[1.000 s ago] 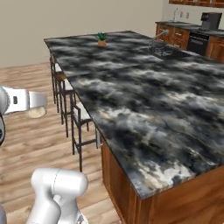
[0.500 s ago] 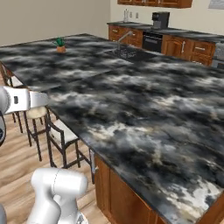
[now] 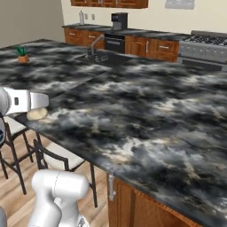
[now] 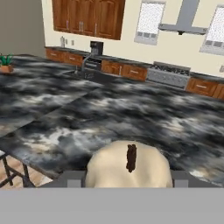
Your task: Get the candle and the beer from the cabinet and move them to the dining counter.
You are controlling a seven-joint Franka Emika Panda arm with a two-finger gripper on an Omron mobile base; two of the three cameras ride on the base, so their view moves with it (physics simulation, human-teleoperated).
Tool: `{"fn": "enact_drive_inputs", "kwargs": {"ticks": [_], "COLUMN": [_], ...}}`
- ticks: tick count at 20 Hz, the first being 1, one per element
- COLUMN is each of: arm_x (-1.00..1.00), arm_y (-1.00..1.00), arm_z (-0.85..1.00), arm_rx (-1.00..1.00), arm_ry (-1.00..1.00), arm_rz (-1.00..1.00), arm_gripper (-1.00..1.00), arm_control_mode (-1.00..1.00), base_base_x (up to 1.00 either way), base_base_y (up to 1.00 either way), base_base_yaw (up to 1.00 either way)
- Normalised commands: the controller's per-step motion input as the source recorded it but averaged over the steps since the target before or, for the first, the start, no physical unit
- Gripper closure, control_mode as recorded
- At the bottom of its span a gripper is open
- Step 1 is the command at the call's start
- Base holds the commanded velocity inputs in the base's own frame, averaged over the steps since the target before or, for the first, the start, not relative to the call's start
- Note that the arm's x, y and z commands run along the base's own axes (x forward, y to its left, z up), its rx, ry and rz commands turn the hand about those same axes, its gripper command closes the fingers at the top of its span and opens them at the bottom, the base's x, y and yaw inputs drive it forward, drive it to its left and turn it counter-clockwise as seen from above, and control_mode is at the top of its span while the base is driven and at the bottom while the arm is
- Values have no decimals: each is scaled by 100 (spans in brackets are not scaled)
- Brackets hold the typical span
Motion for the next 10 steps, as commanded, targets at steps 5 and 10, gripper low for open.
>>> {"fn": "enact_drive_inputs", "kwargs": {"ticks": [5, 10], "arm_x": [0, 64], "arm_y": [0, 5], "arm_z": [0, -20], "arm_rx": [0, -2], "arm_ry": [0, 6], "arm_rz": [0, -5], "arm_gripper": [100, 100], "arm_control_mode": [100, -100], "base_base_x": [60, 0], "base_base_y": [46, 0], "base_base_yaw": [-33, 0]}}
